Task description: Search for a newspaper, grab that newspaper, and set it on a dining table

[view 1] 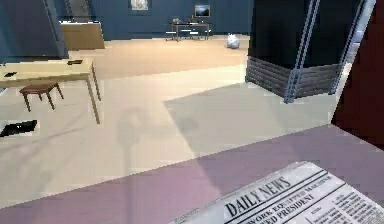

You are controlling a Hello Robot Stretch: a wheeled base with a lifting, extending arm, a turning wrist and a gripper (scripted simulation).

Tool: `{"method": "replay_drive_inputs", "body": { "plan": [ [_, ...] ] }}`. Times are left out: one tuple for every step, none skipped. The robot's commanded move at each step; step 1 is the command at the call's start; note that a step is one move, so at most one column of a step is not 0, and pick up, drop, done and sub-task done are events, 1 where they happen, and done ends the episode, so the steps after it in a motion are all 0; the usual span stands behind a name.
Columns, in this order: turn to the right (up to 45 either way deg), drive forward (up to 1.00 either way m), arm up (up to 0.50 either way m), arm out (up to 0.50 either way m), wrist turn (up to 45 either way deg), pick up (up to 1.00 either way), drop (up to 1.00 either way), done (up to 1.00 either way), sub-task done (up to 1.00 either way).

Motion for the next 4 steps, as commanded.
{"method": "replay_drive_inputs", "body": {
  "plan": [
    [33.0, 0.0, 0.0, 0.0, 0.0, 0.0, 0.0, 0.0, 0.0],
    [-45.0, 0.0, 0.0, 0.0, 0.0, 0.0, 0.0, 0.0, 0.0],
    [-45.0, 0.0, 0.0, 0.0, 0.0, 0.0, 0.0, 0.0, 0.0],
    [-36.0, 0.0, 0.0, 0.0, 0.0, 0.0, 0.0, 0.0, 0.0]
  ]
}}
